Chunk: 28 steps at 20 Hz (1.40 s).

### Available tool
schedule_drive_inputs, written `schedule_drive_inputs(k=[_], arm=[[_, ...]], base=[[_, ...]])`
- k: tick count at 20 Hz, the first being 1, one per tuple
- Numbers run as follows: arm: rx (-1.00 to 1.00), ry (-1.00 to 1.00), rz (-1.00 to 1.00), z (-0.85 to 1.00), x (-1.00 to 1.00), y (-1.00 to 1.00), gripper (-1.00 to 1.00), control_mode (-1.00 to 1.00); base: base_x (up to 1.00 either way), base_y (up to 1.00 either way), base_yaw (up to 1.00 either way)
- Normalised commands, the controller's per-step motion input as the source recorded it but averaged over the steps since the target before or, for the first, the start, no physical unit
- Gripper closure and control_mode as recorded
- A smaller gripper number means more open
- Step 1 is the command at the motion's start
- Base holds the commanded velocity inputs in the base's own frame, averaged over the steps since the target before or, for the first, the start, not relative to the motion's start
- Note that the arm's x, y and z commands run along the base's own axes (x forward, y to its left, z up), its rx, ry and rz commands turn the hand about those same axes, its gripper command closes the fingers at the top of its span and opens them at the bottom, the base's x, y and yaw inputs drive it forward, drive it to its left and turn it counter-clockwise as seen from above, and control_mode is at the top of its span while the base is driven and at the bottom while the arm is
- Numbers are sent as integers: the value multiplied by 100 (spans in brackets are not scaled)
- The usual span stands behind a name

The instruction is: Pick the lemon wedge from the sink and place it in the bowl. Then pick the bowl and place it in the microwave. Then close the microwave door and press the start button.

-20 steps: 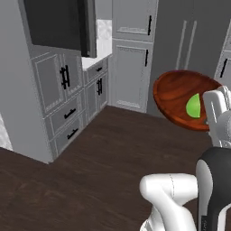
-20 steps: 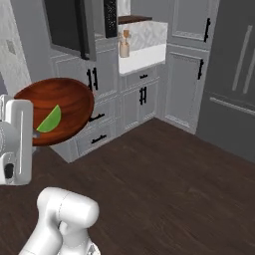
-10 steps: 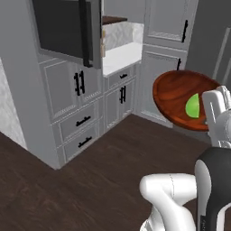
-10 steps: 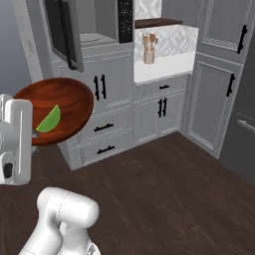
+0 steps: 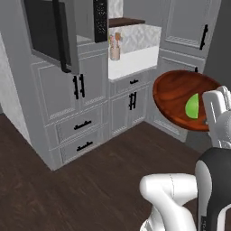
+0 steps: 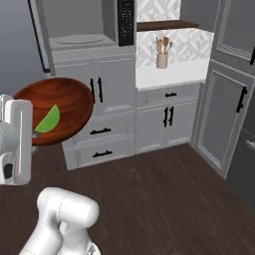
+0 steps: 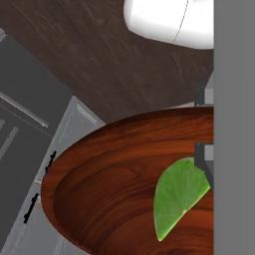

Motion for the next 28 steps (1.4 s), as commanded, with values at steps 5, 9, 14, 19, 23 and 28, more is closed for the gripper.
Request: schedule_drive_inputs(k=[5,9,14,19,23,28], arm=[[0,0,0,0,0,0,100,100],[0,0,0,0,0,0,100,100],[0,0,0,0,0,0,100,100],[0,0,0,0,0,0,100,100],[0,0,0,0,0,0,100,100],[0,0,0,0,0,0,100,100]], base=[[54,-100,50],[51,-100,52],[39,-99,52],[52,-72,51],[55,-39,38],[89,-25,24]])
